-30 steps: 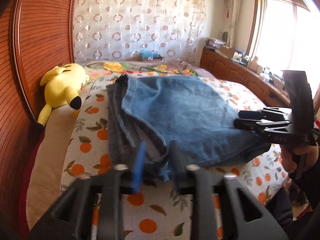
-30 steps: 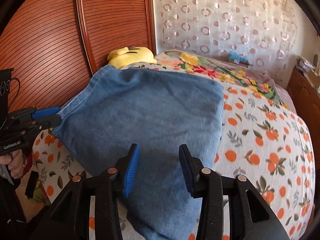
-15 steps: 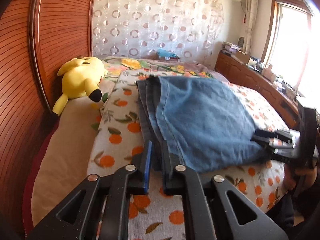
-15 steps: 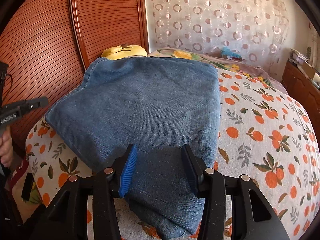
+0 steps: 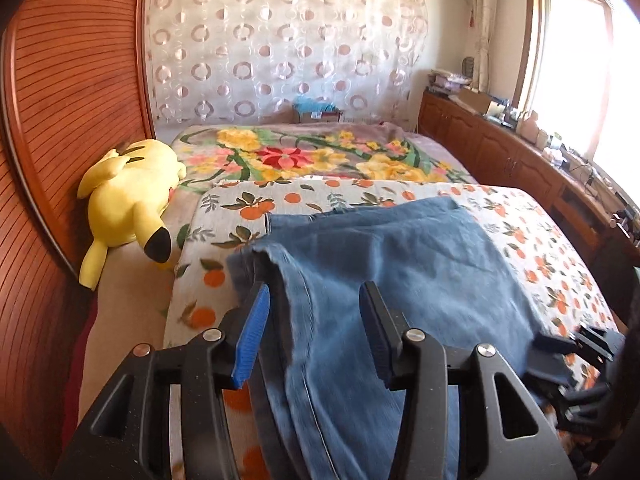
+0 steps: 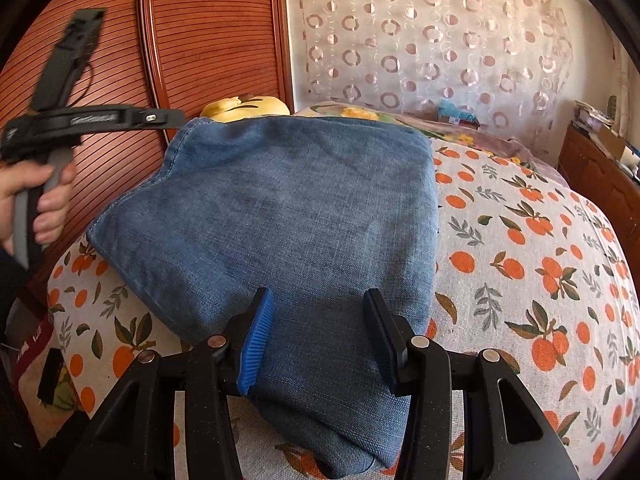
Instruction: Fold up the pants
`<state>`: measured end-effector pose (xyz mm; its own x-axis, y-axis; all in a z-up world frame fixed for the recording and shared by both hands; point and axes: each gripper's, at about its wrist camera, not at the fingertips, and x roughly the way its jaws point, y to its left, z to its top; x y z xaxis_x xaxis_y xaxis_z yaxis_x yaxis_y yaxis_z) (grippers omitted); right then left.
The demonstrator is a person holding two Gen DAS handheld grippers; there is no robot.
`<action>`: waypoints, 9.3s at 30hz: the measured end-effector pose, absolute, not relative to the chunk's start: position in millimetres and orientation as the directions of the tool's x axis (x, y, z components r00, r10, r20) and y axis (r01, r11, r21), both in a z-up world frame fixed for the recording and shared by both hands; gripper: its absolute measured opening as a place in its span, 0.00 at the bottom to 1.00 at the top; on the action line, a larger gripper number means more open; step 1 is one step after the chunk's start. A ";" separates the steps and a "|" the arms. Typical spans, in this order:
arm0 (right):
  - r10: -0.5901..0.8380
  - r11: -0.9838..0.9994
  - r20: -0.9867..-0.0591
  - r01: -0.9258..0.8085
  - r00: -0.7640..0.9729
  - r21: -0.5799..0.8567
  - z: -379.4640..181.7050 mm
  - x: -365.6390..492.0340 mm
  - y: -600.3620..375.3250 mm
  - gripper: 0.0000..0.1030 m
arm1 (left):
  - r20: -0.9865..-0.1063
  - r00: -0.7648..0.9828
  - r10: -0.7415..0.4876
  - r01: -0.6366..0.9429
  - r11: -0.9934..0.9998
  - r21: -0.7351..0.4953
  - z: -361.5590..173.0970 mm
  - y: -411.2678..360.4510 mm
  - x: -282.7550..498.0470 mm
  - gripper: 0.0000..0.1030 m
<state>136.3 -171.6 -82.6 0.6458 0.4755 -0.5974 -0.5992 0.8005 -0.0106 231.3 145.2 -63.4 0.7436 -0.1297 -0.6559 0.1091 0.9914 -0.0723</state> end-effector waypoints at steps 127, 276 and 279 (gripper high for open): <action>0.715 0.532 -0.580 -0.843 0.391 0.087 -41.9 50.1 -12.0 0.11 | -0.720 0.669 -0.187 0.147 0.982 -0.118 -69.5 214.8 243.5 0.10; 0.802 0.478 -0.474 -0.867 0.365 0.140 -10.6 308.2 27.1 0.15 | -0.574 0.789 -0.219 0.085 0.964 -0.252 -17.3 271.0 308.7 0.11; 0.740 0.560 -0.543 -0.811 0.398 0.168 -44.6 339.6 11.5 0.16 | -0.628 0.752 -0.202 0.078 0.972 -0.220 -49.8 254.7 347.5 0.12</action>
